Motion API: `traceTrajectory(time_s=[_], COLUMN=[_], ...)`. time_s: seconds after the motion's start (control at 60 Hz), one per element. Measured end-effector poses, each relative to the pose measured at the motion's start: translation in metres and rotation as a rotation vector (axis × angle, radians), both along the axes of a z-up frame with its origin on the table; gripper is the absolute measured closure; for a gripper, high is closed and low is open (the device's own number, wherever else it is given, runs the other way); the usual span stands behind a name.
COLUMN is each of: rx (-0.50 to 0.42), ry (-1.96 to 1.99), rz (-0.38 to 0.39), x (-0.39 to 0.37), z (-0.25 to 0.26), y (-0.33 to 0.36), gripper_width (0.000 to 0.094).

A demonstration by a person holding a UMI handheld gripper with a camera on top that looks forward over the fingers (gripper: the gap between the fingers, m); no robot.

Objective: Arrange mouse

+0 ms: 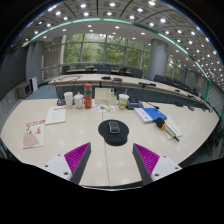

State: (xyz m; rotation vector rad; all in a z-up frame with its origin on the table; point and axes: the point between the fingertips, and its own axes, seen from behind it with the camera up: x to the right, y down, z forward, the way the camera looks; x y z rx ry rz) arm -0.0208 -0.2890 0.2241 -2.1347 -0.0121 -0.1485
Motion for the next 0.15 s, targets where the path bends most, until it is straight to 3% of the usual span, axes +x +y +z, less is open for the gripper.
traceTrajectory(time_s=[0.15], rx=[0.021], ry=[-0.017], rz=[0.008], x=[-0.007], z=[0.012], y=[-0.009], gripper_width=[0.0083])
